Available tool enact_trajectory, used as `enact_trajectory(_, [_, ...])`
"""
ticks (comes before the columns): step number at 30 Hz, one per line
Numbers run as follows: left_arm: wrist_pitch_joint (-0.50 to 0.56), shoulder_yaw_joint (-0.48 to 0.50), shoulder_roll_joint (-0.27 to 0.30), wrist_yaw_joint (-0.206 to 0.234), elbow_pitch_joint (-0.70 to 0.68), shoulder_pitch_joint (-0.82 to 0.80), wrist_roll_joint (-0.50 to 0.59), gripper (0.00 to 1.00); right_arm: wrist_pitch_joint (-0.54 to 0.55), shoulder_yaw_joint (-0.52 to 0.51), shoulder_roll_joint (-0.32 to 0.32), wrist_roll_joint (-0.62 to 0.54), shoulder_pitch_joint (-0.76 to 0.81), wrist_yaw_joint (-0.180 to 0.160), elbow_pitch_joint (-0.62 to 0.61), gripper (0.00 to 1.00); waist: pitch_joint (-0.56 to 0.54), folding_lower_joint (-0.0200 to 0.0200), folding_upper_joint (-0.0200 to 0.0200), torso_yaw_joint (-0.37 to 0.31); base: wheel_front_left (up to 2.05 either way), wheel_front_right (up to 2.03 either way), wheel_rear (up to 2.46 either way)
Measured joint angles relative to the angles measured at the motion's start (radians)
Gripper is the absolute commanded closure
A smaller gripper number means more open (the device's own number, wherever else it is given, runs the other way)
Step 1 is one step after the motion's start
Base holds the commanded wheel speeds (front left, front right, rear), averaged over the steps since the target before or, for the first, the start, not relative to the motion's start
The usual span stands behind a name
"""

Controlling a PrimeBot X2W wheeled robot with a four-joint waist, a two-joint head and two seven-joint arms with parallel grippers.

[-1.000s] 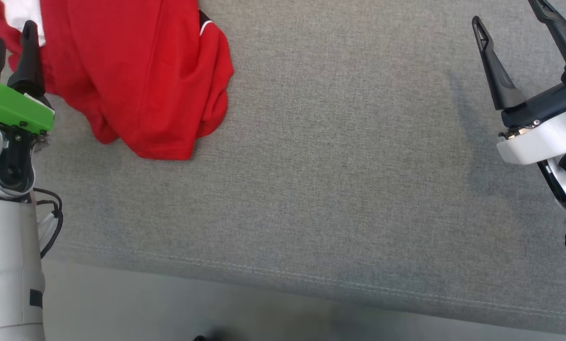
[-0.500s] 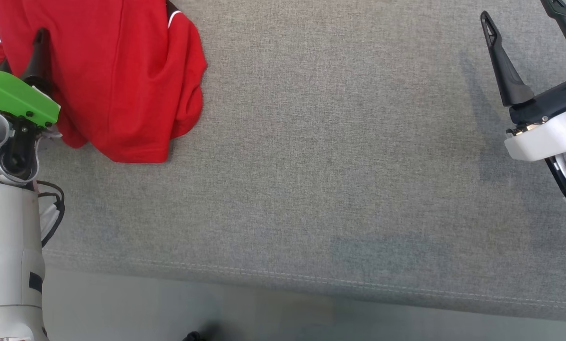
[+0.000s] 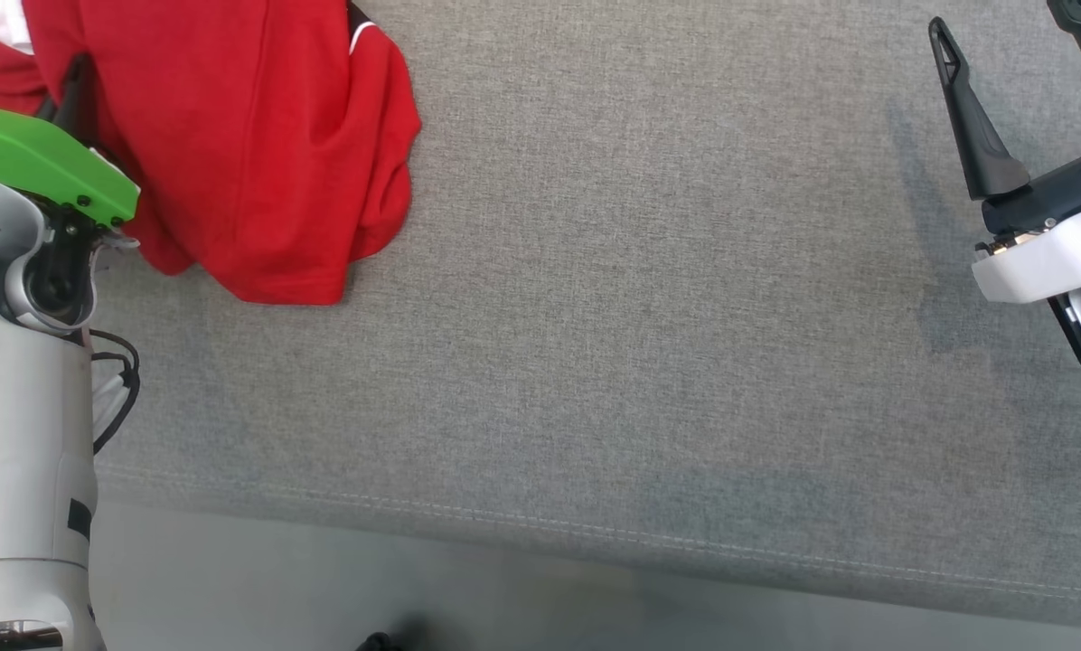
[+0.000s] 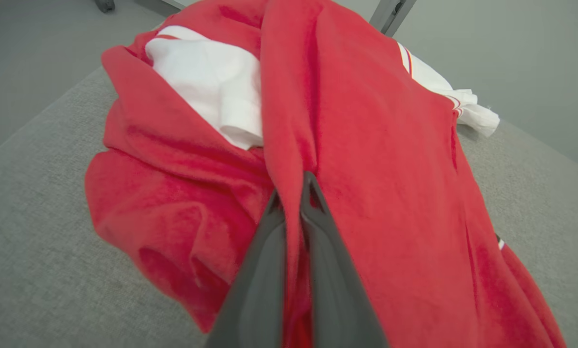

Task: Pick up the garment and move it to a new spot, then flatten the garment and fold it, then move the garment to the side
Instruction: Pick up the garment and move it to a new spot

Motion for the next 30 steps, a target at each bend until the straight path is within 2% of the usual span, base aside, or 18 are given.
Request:
enact_trajectory(20, [-0.087,-0.103,0.001,0.000,0.008,-0.002,0.008,1.00,-0.027,-0.024,0.006,0.019,0.065,-0.031,0.042,0.00,-0.085,0.0000,0.0000,0.044,0.00,0.00,0.00])
enact_trajectory(30, [-0.119,-0.139,-0.008,0.000,0.026,0.096,0.008,1.00,-0.036,-0.030,0.018,0.028,0.111,-0.040,0.054,0.00,-0.150,0.0000,0.0000,0.068,0.00,0.00,0.00])
